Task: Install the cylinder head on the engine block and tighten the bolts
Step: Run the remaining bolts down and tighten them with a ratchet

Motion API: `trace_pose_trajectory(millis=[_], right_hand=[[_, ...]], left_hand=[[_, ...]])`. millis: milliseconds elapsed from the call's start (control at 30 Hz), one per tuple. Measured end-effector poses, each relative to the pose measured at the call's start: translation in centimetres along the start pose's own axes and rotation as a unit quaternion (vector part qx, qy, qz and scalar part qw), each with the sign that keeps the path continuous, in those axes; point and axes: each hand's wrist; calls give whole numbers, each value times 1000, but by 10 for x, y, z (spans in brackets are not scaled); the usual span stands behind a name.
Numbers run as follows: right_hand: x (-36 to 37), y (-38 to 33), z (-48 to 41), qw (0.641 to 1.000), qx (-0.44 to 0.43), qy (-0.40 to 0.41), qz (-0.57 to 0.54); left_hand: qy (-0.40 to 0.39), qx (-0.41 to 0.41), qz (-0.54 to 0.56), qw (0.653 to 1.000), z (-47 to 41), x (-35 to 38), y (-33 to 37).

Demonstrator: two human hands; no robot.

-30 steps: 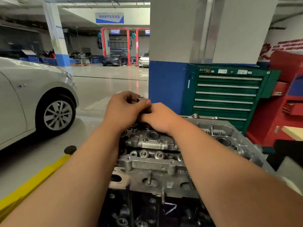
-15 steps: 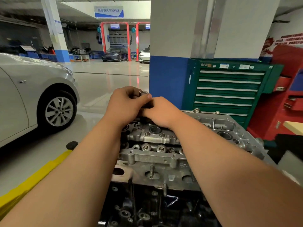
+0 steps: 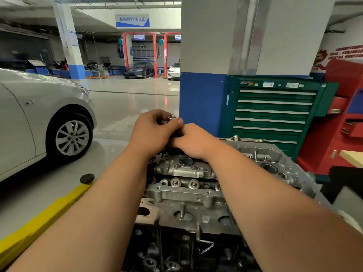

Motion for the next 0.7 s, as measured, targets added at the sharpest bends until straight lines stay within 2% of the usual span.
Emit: trace_pose_trajectory(millis=[333, 433, 533, 633, 700], right_hand=[[8, -2, -10, 997, 27, 53, 57], [4, -3, -4, 998, 18, 41, 43], [-3, -5, 3, 999, 5, 4, 33], [-1, -7, 4, 998, 9, 19, 55], [1, -7, 0, 995, 14, 30, 94]], left_hand=[[60, 11, -79, 995, 0, 7, -2], [77, 16, -95, 992, 3, 8, 3], [53, 8, -82, 995, 6, 4, 6], [28, 4, -51, 998, 12, 1, 2], [44, 8, -46, 998, 14, 7, 0]])
Point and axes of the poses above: each hand's wrist, its own z-axis away from the middle knuckle, its own x-axis out of the palm, y = z × x, and after that the axes turned 11 degrees about z, right-handed
